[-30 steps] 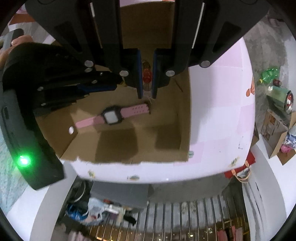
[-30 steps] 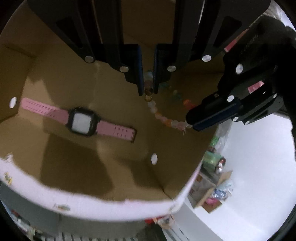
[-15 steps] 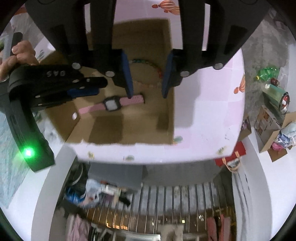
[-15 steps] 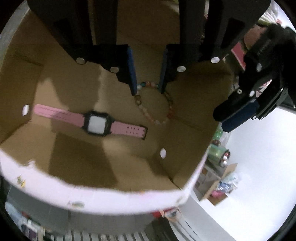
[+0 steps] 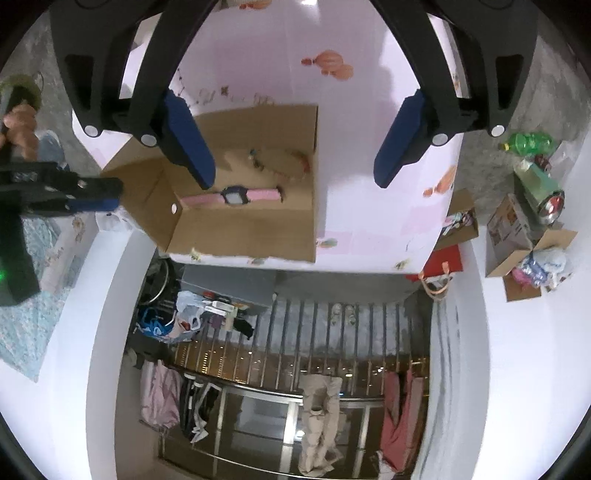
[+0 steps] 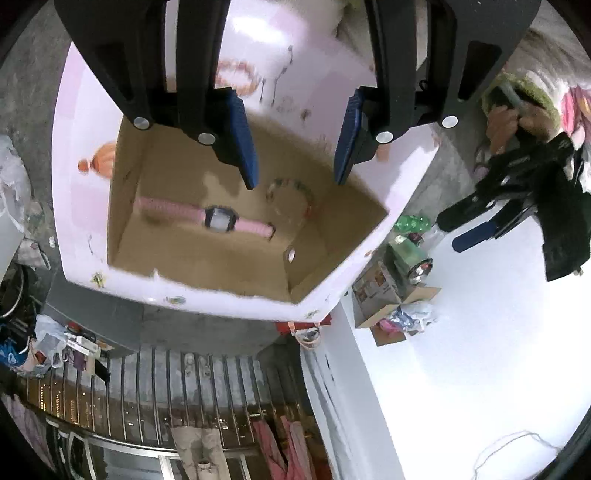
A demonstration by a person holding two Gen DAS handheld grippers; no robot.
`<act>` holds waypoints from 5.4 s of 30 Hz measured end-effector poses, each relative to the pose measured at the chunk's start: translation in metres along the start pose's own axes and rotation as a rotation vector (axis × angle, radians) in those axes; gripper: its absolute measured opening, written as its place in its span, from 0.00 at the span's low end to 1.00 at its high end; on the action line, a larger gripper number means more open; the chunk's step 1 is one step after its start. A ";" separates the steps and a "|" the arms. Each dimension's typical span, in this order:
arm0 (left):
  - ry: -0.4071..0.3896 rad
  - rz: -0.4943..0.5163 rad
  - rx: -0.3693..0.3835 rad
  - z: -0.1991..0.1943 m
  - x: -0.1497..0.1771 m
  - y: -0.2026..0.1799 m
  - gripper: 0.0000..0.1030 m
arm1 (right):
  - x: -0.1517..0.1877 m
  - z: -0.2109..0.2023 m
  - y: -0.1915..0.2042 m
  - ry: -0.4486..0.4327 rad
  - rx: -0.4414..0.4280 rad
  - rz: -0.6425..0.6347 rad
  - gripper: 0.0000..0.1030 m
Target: Organize jewelry
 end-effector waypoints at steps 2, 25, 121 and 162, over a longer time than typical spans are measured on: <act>0.016 -0.019 -0.001 0.004 0.014 -0.001 0.81 | 0.022 0.005 -0.002 0.024 0.007 0.028 0.41; 0.180 -0.057 0.008 0.058 0.105 -0.003 0.81 | 0.056 0.041 -0.048 -0.104 0.422 0.128 0.03; 0.169 0.187 0.045 0.094 0.118 -0.041 0.66 | 0.094 0.061 -0.058 -0.094 0.184 0.012 0.19; 0.278 0.150 0.230 0.110 0.122 -0.043 0.05 | 0.101 0.084 -0.063 -0.059 0.122 0.072 0.19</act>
Point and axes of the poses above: each gripper's, at about its wrist camera, not at the fingertips, and z roughly the way its jaws point, y to its left, x to its underside, the point moved 3 cm from there along z, roughly the way its jaws point, and after that the axes turned 4 degrees about z, right-handed, at the moved point
